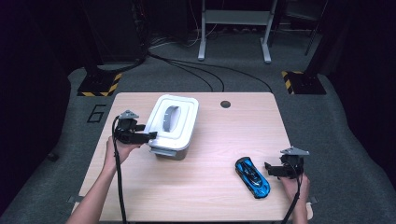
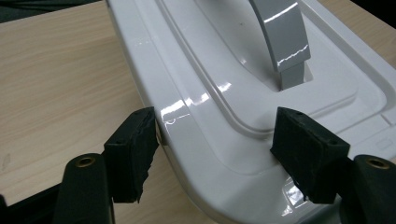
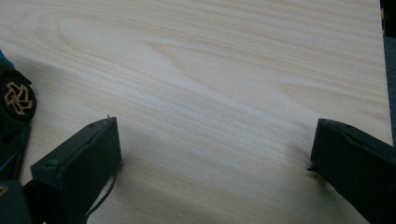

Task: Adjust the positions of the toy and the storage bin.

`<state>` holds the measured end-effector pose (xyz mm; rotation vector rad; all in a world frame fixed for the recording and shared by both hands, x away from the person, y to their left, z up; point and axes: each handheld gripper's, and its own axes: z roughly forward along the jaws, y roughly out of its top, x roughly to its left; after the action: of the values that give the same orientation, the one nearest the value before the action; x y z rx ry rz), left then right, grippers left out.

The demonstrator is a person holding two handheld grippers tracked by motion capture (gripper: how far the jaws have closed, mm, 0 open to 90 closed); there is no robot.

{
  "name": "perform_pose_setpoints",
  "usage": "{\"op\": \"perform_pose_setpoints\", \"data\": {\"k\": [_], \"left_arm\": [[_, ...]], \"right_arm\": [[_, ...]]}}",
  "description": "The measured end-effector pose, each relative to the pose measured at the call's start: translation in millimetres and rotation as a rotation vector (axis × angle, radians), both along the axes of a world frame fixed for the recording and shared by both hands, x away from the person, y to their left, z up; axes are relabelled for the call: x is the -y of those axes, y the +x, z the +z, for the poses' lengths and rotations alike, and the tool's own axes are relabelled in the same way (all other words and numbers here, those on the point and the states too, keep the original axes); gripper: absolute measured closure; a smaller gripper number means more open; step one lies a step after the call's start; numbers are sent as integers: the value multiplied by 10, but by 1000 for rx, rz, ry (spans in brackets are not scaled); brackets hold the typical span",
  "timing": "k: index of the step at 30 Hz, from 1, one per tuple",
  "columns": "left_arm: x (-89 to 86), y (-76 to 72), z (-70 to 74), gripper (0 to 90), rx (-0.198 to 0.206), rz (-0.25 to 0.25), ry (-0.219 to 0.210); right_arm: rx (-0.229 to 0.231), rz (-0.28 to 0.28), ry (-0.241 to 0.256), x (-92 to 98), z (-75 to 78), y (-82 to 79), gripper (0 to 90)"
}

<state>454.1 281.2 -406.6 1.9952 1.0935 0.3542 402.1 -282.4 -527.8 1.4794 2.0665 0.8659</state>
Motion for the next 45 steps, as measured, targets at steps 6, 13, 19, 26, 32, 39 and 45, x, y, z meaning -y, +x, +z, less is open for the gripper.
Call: {"op": "perform_pose_setpoints", "data": {"k": [6,13,19,26,32,39,45], "left_arm": [[145,-85,4,271,17,-24,24],[235,-134,6,222,34,-68,11],[314,-214,20,156,33,-111,35],[502,-265,24,158,66,-134,61],[660,-262,40,158,66,-135,67],[817,-273,50,156,66,-123,70],[877,-336,44,162,51,-151,44]], "right_arm": [[0,1,0,1,0,0,10],[1,2,-1,1,0,-1,11],[3,5,0,2,0,-1,11],[3,4,1,1,-1,-1,12],[3,5,1,1,0,0,12],[1,4,3,-1,0,-1,13],[3,7,1,2,0,0,13]]}}
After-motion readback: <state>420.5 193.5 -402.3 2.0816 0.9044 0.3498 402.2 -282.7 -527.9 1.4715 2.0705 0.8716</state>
